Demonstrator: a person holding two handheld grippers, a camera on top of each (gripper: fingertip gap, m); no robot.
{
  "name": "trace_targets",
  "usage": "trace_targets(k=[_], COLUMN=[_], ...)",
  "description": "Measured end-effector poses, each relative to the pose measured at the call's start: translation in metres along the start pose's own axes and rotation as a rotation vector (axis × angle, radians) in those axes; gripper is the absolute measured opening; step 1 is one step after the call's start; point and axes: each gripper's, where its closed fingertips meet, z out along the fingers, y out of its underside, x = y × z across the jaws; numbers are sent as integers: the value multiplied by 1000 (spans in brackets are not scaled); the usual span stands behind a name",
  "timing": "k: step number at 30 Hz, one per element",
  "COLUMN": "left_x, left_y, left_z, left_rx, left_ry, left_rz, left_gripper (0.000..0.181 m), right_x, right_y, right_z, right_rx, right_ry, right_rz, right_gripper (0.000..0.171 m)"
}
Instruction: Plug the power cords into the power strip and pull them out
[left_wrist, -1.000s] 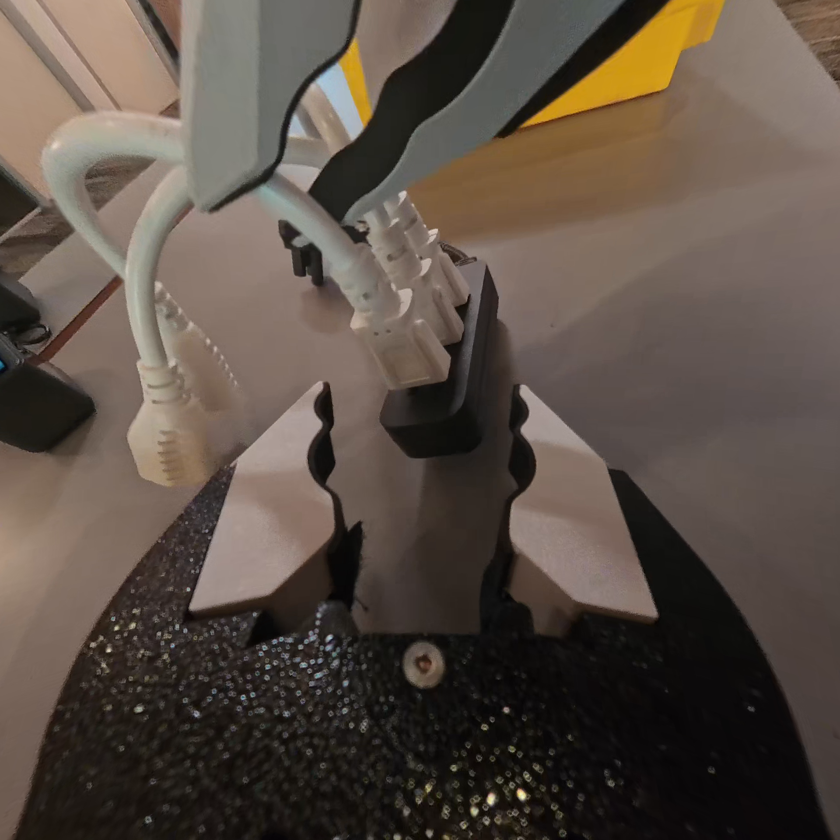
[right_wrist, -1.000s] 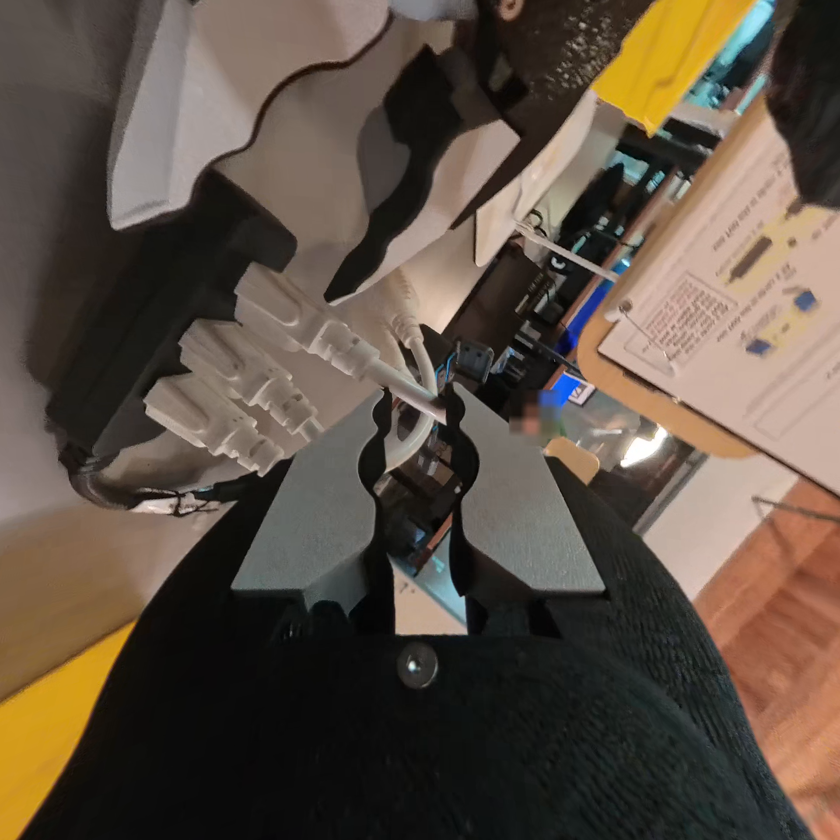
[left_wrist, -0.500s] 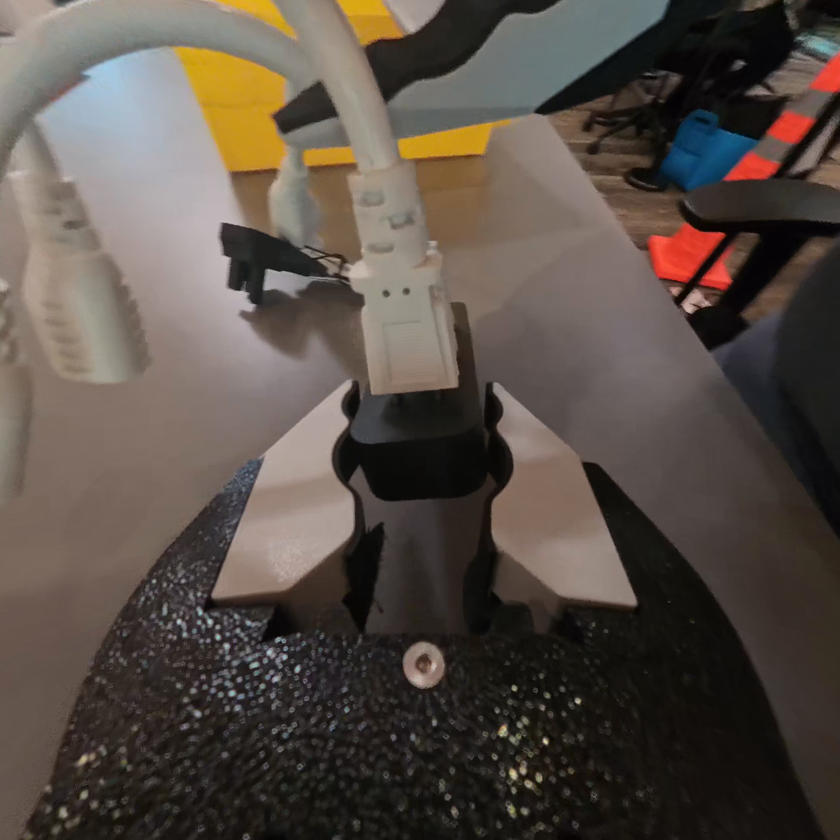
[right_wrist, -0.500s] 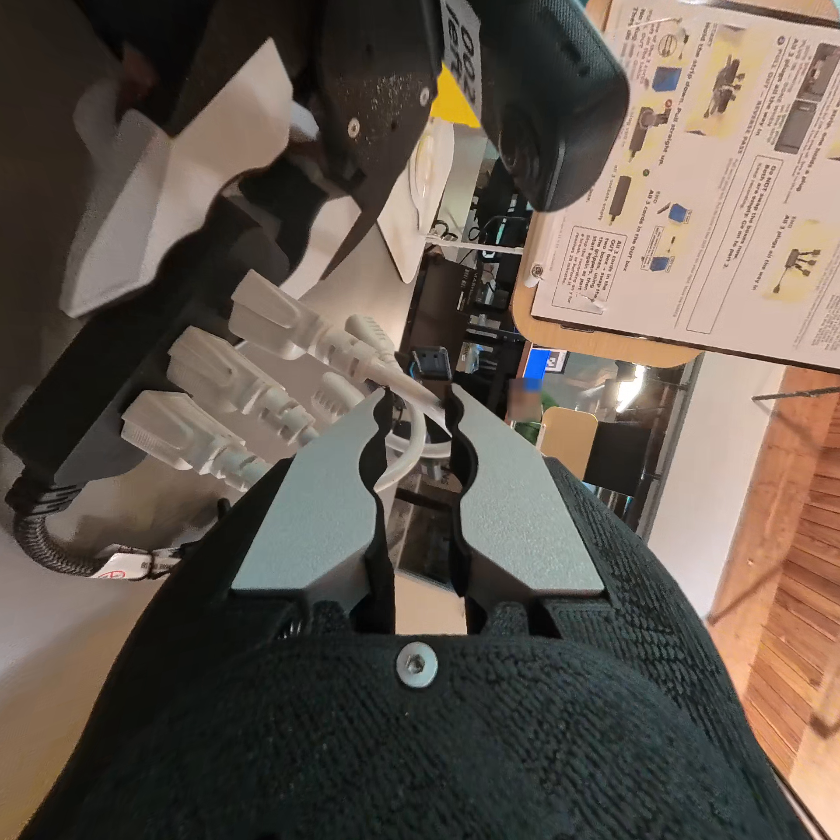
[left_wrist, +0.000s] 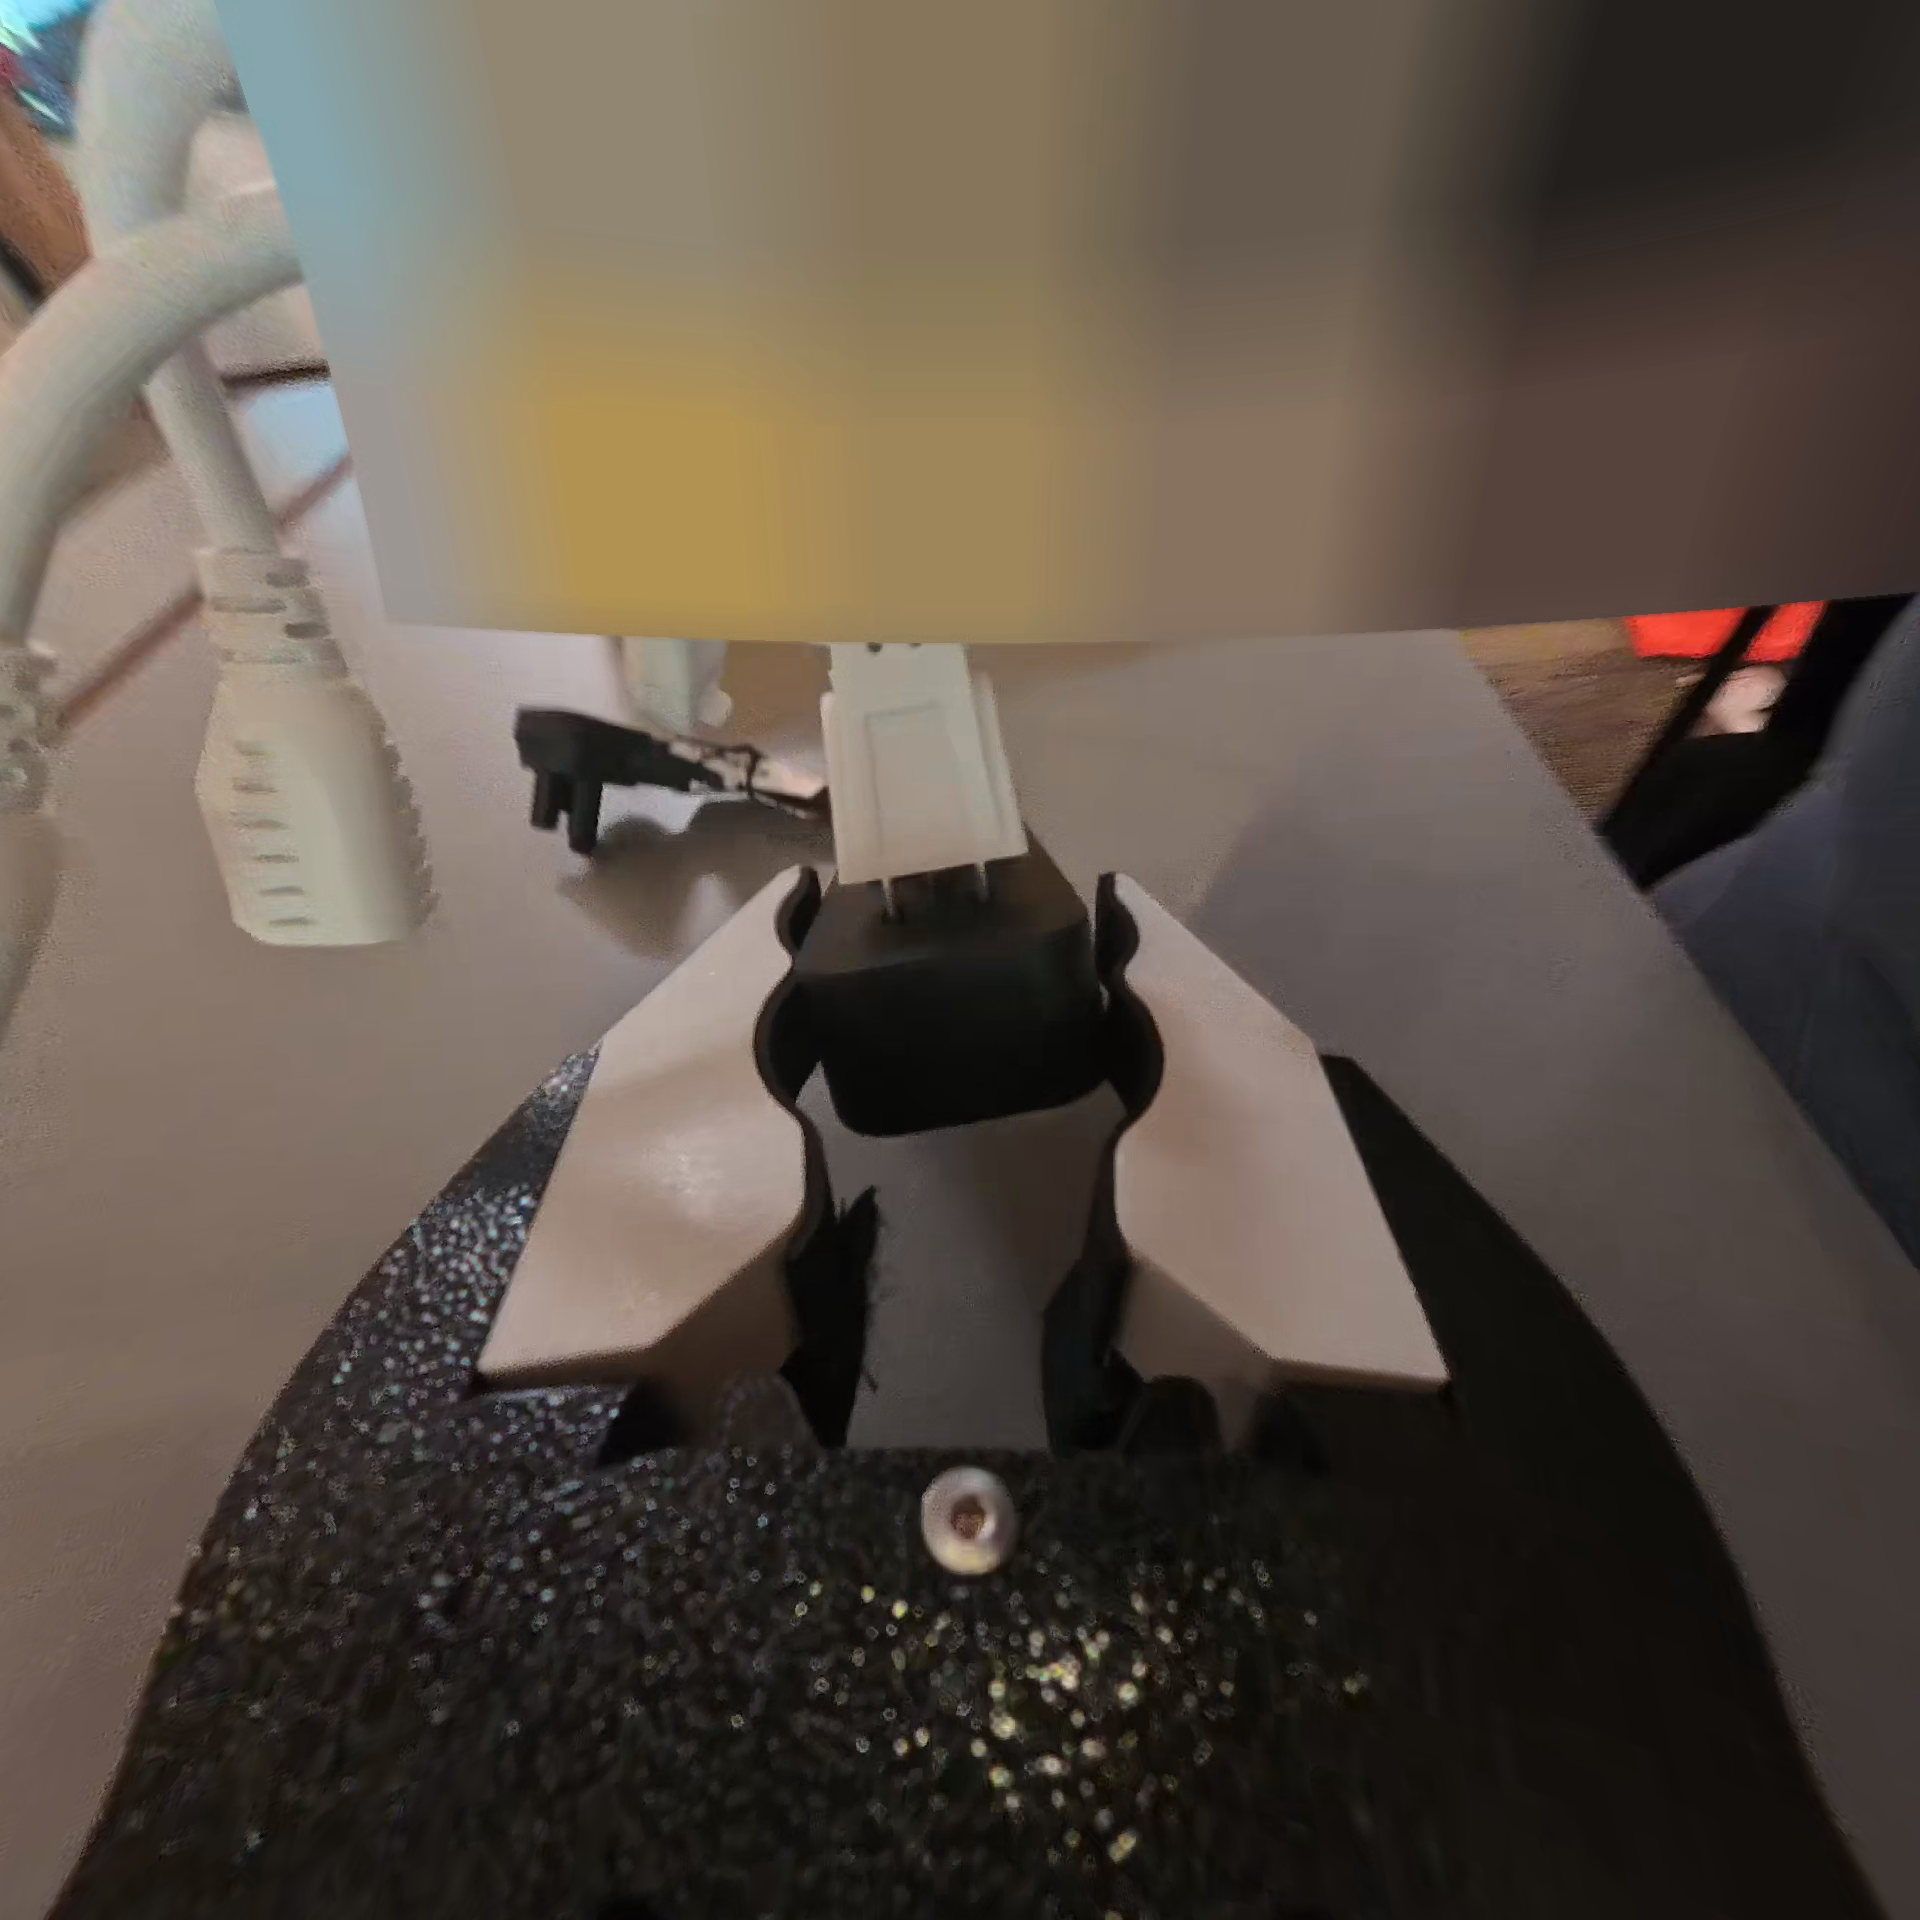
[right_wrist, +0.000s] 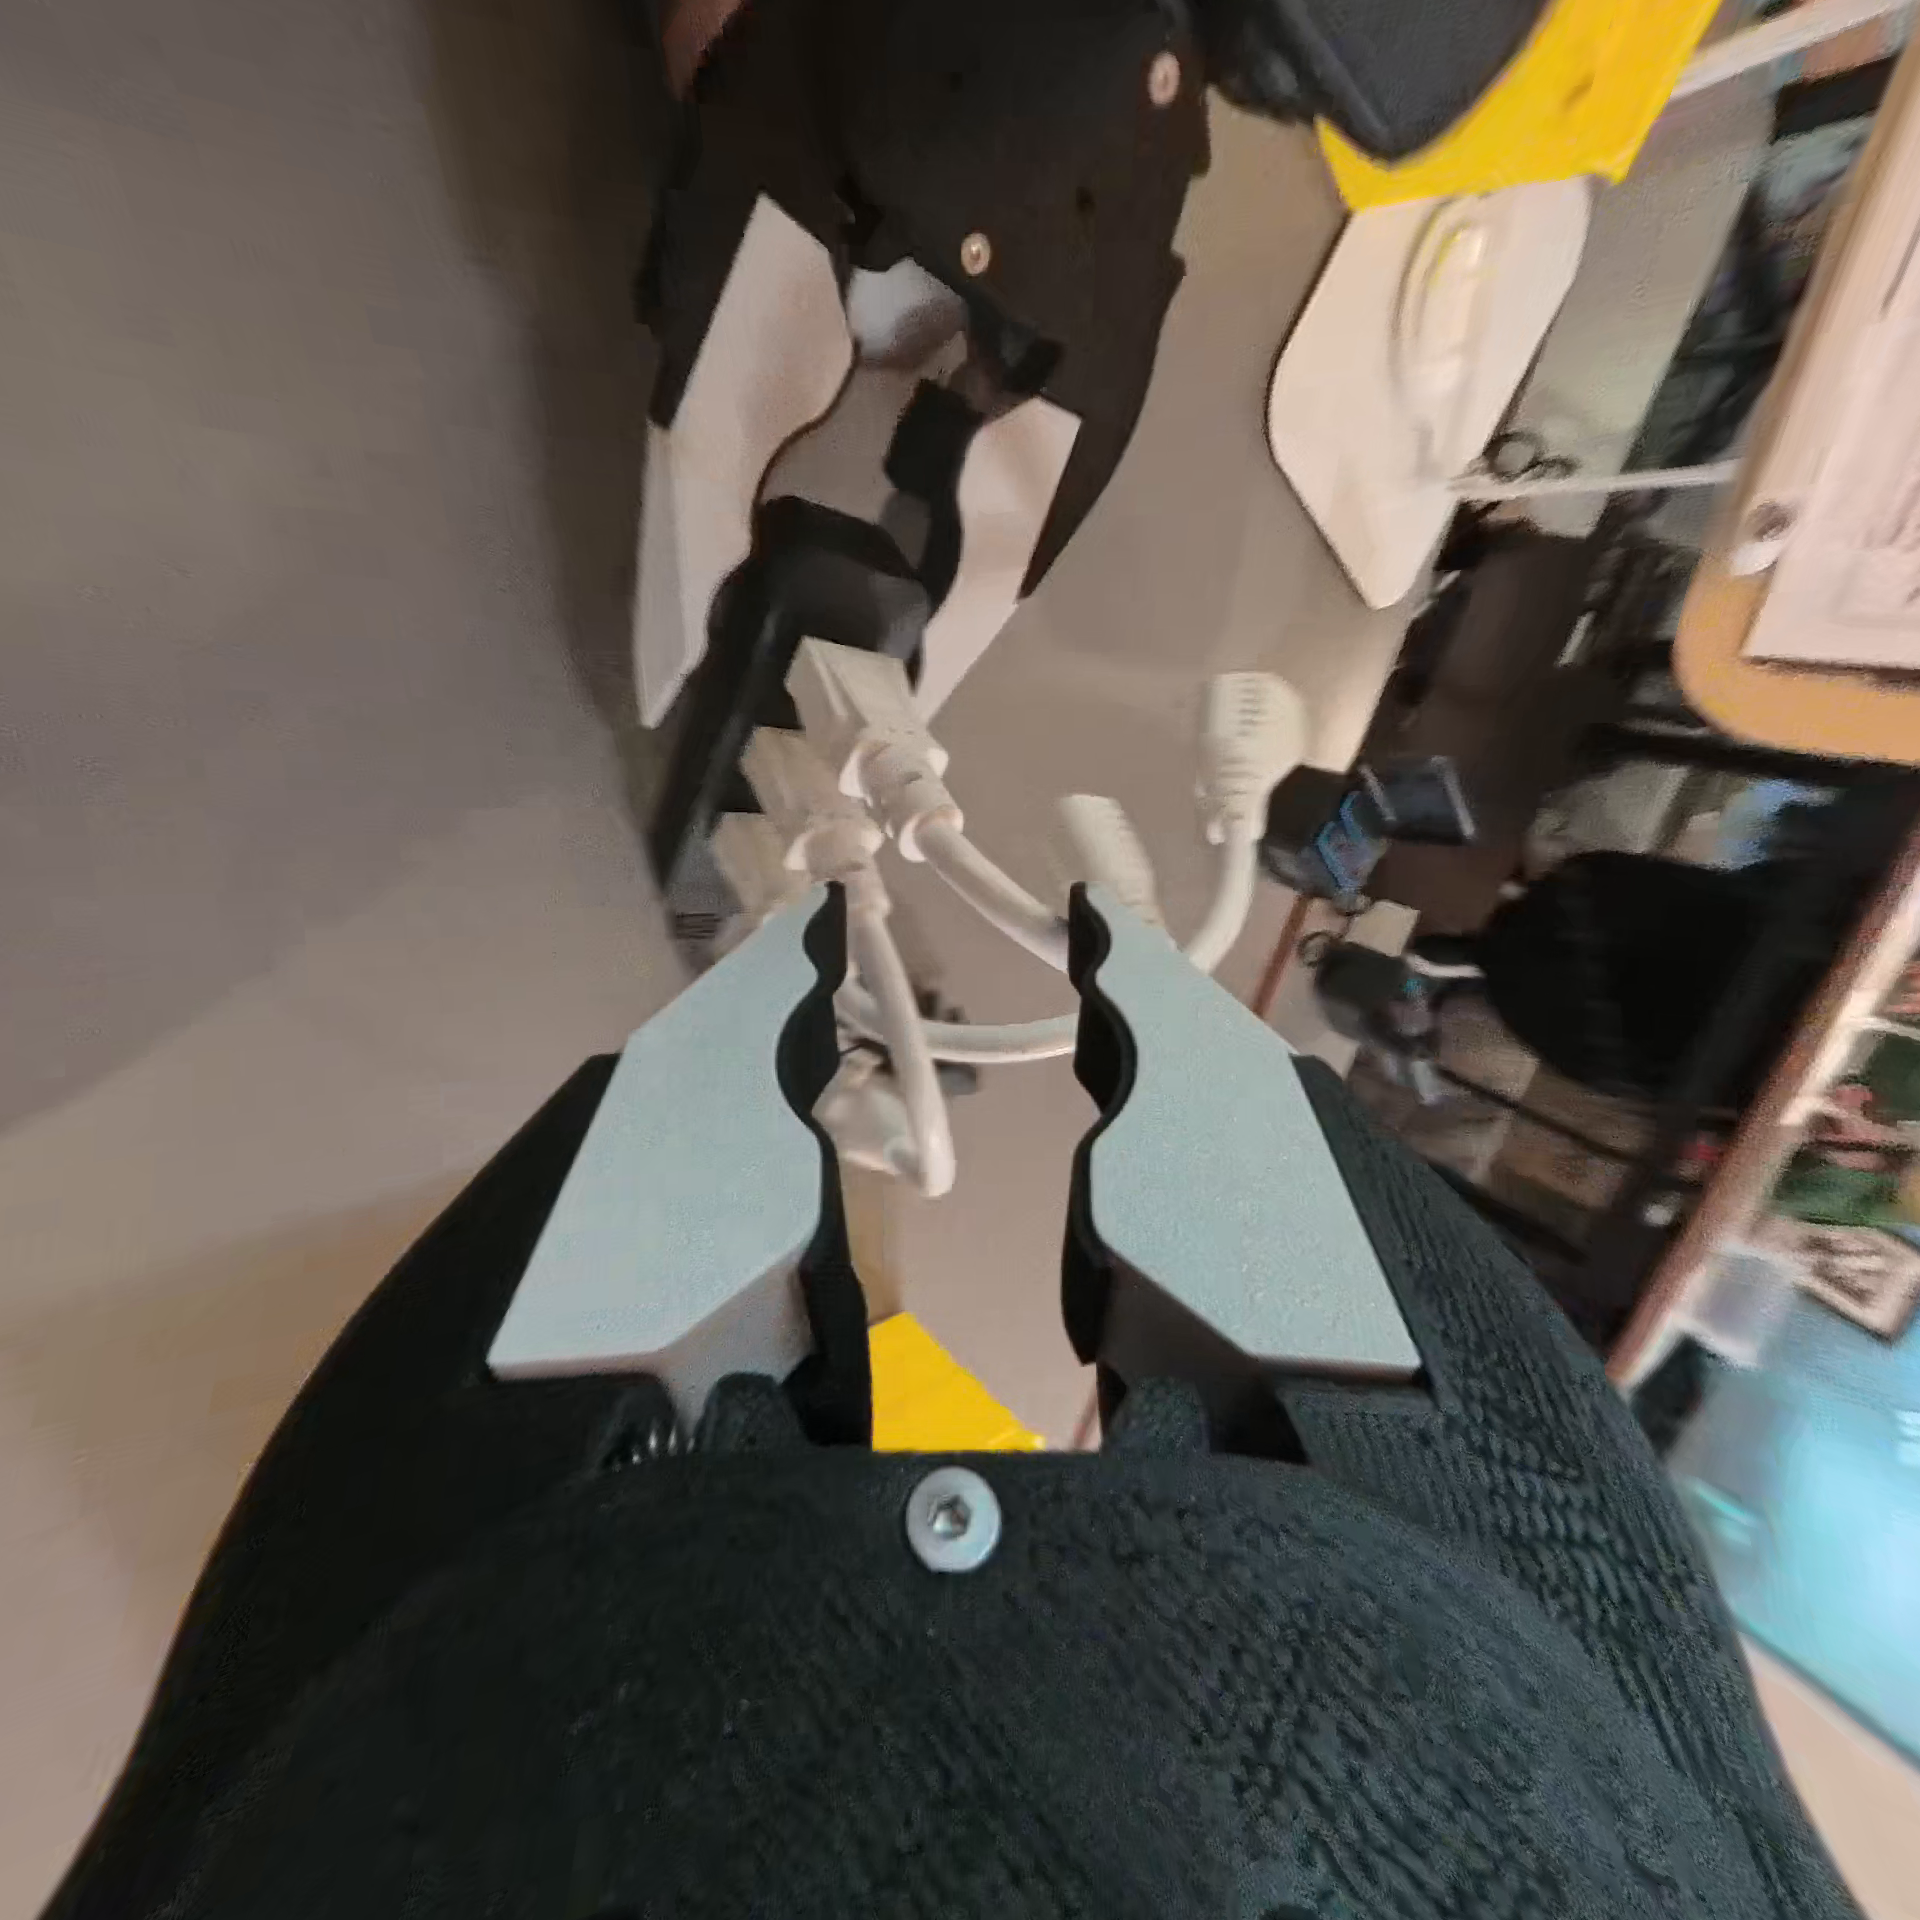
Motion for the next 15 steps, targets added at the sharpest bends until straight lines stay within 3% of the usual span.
trace_targets(k=[1,6,10,15], left_x=[-4,-24,-26,-16], left_y=[-3,-1,6,11], left_z=[-2,-14,-16,-13], left_rx=[0,-33,-79,-103], left_ry=[-49,-237,-294,-299], left_rz=[37,158,279,413], left_gripper=[52,51,51,51], right_x=[0,12,-9,-28], right_y=[-2,-51,-31,-13], right_z=[-6,-19,21,50], right_rx=[0,160,-114,-249], right_ry=[-18,153,75,-19], right_rz=[23,-49,-165,-195], right_gripper=[41,50,79,67])
